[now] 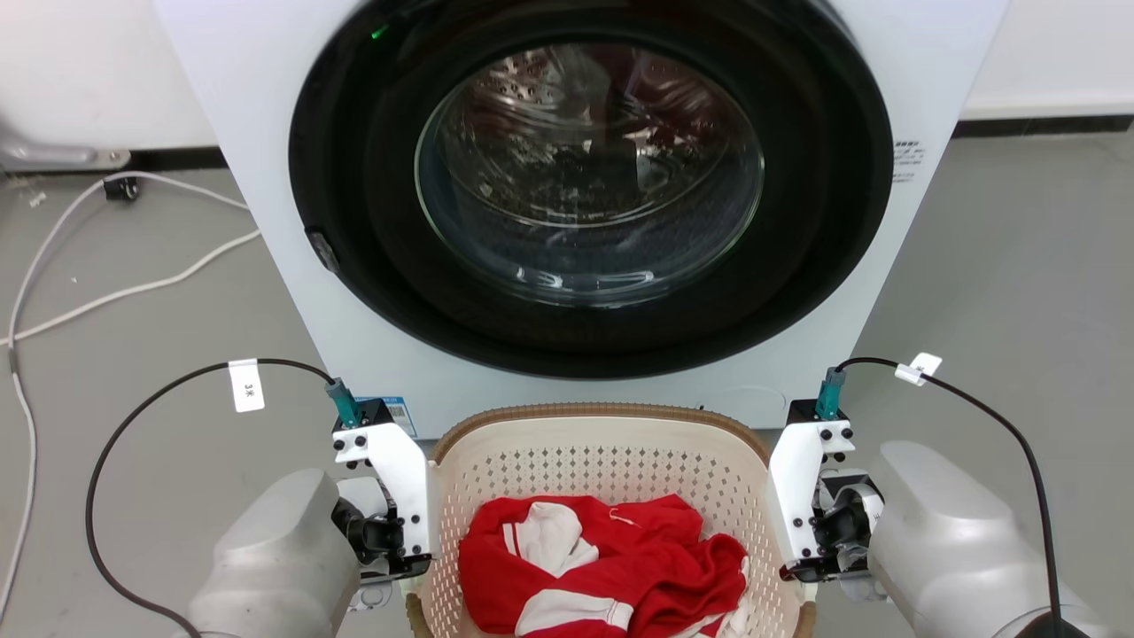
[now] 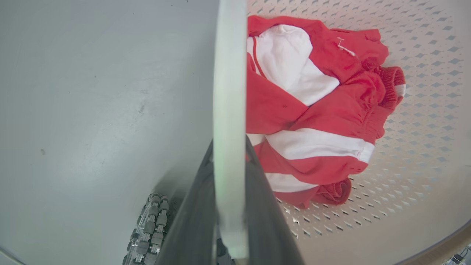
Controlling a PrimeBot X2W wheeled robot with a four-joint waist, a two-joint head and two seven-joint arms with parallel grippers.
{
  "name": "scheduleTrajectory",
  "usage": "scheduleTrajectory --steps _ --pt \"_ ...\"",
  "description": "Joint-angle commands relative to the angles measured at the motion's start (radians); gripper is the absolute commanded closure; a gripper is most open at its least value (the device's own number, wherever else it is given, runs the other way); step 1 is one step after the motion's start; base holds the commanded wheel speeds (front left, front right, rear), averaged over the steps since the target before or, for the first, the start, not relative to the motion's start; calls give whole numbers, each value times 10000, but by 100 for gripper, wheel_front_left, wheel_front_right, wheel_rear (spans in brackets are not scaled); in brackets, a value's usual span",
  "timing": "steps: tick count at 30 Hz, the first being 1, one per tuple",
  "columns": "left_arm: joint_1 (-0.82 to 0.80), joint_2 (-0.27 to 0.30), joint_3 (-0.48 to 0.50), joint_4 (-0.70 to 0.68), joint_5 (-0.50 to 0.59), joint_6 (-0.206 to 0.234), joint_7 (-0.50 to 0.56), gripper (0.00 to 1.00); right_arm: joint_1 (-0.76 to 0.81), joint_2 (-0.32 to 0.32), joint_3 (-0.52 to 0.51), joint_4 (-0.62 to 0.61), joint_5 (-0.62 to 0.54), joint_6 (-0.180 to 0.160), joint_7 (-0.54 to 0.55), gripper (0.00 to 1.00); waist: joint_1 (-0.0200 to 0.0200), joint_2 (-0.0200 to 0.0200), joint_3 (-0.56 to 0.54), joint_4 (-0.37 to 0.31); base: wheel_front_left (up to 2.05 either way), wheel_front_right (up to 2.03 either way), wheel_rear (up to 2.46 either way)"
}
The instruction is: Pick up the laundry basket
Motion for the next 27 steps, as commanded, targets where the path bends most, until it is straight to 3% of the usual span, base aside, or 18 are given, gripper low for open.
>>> scheduleTrajectory --steps 1,27 --pt "43 -261 59 -125 -125 -43 10 100 24 292 16 -123 53 139 15 100 2 0 -175 -3 0 0 0" --pt "558 -442 106 -95 -405 21 193 100 508 289 -515 -120 -579 140 1 100 2 0 -1032 -21 0 0 0"
